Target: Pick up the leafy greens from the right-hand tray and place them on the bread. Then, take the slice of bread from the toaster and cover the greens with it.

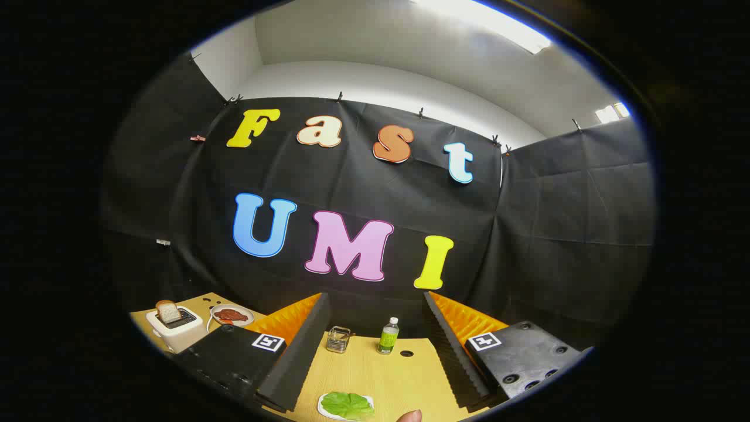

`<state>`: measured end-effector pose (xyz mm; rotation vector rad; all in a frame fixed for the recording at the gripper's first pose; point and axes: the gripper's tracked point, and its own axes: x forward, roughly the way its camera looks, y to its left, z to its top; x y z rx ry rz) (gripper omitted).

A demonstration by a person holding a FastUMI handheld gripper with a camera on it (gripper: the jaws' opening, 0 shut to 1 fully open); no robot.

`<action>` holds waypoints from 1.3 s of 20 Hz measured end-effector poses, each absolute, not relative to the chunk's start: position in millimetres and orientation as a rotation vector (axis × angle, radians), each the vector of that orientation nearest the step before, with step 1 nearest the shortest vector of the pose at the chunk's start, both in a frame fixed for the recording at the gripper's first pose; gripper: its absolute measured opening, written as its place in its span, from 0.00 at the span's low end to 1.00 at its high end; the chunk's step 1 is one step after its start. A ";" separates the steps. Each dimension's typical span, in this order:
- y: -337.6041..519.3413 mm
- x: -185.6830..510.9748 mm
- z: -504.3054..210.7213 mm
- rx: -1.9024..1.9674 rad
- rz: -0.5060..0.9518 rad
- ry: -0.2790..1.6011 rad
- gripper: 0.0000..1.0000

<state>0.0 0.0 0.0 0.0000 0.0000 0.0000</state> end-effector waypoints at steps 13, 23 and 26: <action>5.5 -3.9 -10.7 0.004 0.033 0.029 0.97; 32.7 7.1 -105.3 -0.038 0.224 0.290 0.96; 34.0 11.1 -176.9 -0.043 0.275 0.466 0.96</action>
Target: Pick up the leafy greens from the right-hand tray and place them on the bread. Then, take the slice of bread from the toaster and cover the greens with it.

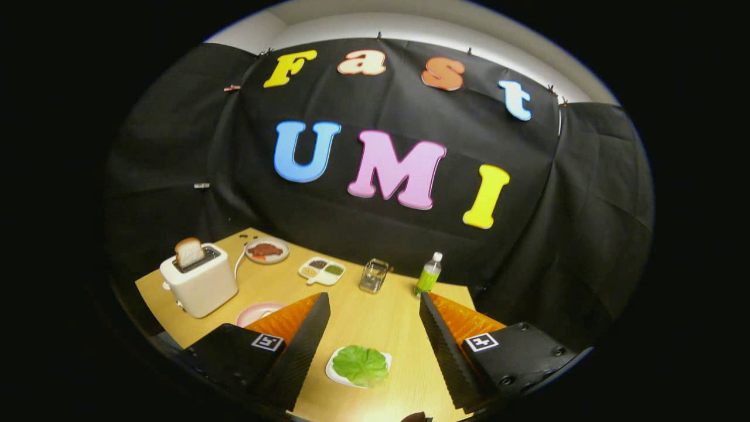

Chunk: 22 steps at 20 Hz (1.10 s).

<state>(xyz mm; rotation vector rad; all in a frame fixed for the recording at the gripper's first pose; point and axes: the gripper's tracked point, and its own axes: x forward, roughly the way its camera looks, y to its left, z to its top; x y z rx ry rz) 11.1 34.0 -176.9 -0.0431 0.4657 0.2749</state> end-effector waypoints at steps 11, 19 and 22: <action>55.2 -3.6 -410.0 0.012 0.412 1.011 0.91; 69.4 -0.2 -472.2 -0.037 0.459 1.183 0.85; 72.1 -1.2 -483.3 -0.031 0.465 1.216 0.82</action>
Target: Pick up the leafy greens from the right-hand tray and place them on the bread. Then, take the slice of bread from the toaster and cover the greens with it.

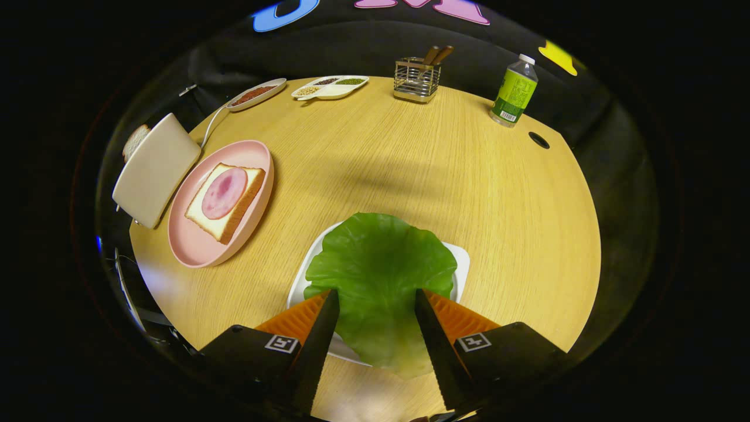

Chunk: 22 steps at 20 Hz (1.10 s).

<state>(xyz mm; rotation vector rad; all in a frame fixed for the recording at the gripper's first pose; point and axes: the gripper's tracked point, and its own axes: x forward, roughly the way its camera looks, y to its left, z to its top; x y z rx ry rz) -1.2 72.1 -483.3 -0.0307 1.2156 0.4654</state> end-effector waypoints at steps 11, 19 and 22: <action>67.4 2.4 -466.1 -0.030 0.452 1.184 0.10; 114.4 17.4 -369.8 0.028 0.539 1.058 0.10; 150.7 16.5 -346.4 0.038 0.598 1.043 0.09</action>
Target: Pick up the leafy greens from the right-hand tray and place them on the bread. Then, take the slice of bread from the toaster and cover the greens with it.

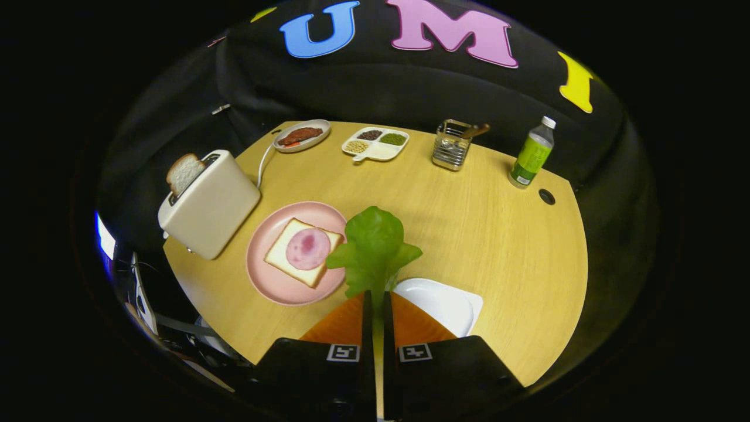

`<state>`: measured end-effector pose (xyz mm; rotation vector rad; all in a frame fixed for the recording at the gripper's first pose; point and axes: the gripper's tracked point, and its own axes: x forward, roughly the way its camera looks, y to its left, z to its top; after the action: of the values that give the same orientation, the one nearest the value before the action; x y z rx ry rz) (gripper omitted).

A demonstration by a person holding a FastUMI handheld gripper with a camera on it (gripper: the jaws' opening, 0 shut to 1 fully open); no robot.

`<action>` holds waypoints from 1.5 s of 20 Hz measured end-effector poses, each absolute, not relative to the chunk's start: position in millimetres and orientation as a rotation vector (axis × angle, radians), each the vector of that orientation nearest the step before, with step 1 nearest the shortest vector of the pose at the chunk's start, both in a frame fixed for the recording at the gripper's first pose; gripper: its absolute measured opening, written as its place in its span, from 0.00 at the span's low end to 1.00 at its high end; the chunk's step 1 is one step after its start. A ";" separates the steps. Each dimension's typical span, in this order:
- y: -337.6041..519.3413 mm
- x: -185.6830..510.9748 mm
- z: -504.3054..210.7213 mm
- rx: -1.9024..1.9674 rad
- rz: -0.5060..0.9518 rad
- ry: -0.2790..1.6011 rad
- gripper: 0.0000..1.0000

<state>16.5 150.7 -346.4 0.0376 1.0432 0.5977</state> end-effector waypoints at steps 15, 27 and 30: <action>280.1 22.1 -350.4 0.021 0.707 1.066 0.29; 273.3 28.1 -326.5 0.055 0.657 0.991 0.94; 288.8 20.9 -283.4 0.140 0.682 0.940 0.93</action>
<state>20.9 288.8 -283.4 0.1399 0.9400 0.6822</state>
